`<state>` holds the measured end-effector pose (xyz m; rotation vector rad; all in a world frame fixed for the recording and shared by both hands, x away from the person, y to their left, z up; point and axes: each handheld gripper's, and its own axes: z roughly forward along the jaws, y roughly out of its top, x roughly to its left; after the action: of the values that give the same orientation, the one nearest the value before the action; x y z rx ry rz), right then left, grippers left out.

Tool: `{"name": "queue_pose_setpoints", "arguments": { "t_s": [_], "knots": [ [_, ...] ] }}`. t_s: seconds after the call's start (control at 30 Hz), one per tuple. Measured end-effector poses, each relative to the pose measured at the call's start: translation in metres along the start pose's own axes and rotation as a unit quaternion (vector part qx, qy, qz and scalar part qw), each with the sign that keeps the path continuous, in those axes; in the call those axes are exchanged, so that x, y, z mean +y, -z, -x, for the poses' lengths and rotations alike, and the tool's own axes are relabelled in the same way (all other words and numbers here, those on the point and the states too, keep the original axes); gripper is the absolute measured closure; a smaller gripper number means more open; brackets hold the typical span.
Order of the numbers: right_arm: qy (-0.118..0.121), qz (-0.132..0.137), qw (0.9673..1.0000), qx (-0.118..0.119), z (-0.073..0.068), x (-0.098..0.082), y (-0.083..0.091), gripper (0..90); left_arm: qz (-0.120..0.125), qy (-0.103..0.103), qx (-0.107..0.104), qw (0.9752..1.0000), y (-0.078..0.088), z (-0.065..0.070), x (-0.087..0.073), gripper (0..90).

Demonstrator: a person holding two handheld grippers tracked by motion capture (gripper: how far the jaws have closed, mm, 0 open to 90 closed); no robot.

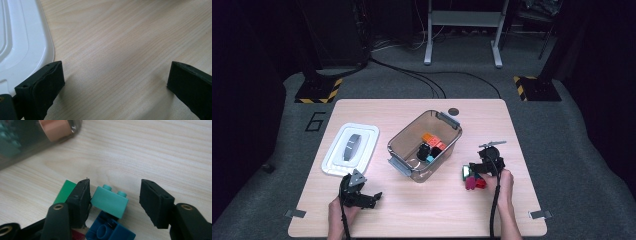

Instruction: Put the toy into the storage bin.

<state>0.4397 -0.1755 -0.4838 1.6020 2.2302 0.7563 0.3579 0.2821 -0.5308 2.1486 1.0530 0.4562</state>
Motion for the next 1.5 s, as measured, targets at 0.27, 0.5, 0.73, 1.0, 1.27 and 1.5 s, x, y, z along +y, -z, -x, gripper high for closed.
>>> {"name": "queue_pose_setpoints", "arguments": {
  "t_s": [0.27, 0.5, 0.73, 1.0, 1.27, 1.5],
  "knots": [
    [0.003, -0.009, 0.9999, -0.012, 0.002, 0.000, 0.000, 49.5, -0.001, -0.002, 0.001, 1.0000, 0.000, 0.000, 0.000, 0.9],
    [0.008, -0.012, 0.9998, -0.013, 0.002, -0.001, 0.000, 57.2, 0.000, 0.001, 0.000, 1.0000, 0.000, 0.000, 0.000, 0.9],
    [0.014, -0.011, 0.9997, -0.015, 0.003, 0.000, -0.002, 57.0, -0.001, 0.001, 0.000, 1.0000, 0.000, 0.000, 0.000, 0.9],
    [0.021, -0.012, 0.9995, -0.020, 0.003, 0.000, -0.002, 58.3, -0.001, 0.001, -0.001, 1.0000, 0.000, 0.000, 0.000, 0.9],
    [0.022, 0.010, 0.9996, -0.011, 0.003, 0.003, 0.007, 58.3, 0.001, 0.001, 0.000, 1.0000, 0.000, 0.000, 0.000, 0.9],
    [0.026, 0.028, 0.9993, 0.002, 0.001, 0.009, 0.018, 58.3, -0.001, 0.000, -0.001, 1.0000, 0.000, 0.000, 0.000, 0.9]
  ]
}}
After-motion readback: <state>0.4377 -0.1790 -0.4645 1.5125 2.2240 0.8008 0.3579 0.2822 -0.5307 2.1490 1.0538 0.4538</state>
